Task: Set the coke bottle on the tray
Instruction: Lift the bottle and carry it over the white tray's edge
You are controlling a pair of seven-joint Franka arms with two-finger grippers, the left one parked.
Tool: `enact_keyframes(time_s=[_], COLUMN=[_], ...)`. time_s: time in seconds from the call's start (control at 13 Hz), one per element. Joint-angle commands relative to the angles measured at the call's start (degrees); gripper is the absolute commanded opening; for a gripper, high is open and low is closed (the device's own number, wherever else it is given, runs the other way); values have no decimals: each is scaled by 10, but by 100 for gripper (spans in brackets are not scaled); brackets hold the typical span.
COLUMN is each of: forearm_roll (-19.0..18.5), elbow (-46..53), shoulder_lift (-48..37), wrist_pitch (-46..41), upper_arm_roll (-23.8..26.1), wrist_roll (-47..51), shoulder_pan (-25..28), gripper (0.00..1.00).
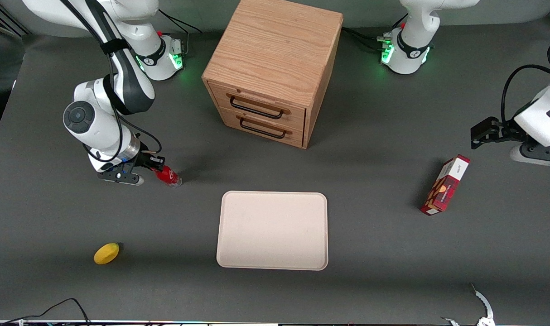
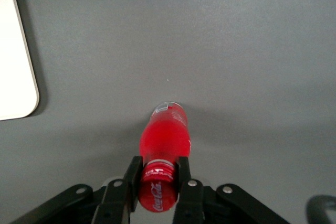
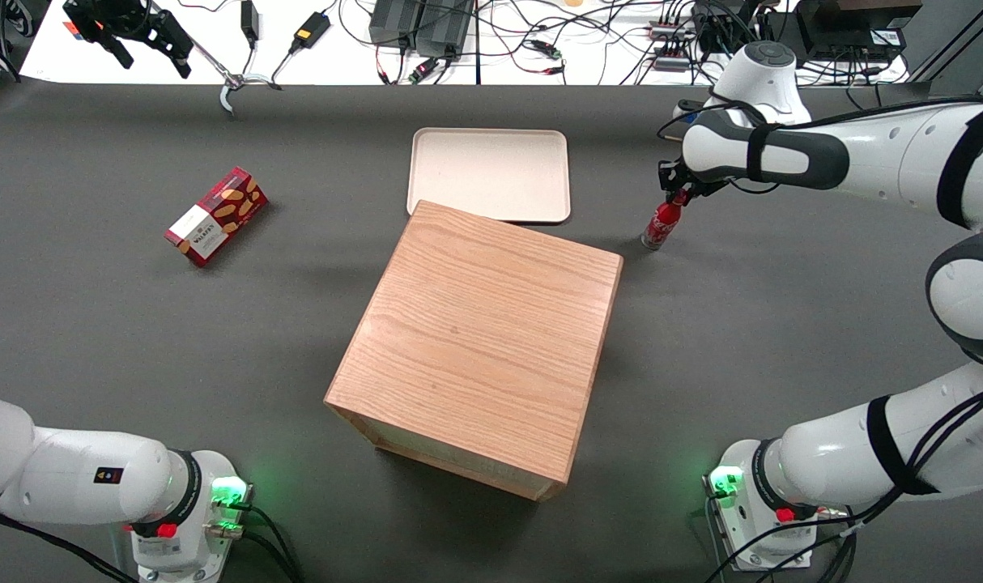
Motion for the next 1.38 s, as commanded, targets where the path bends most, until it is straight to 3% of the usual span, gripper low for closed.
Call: enact_keyframes(time_s=[0.0,0.38,0.62,0.77,1.08,1.31], forearm_roll=[-11,-13,-7,-7,-44,-76], elbow=[61,266,433,542,709,740], shoulder_lift=[-27,-37,16,82,229,303], wrist_pitch=[-83,-333,-444,-501,-503,-410], upper_arm_roll=[0,-19,-11,7,68,68], wrist_roll=[2,-85,-70,-6,166,263], shoulder_pan=[1,-3,4,15,57,86], gripper=[0,0,0,0,0,0])
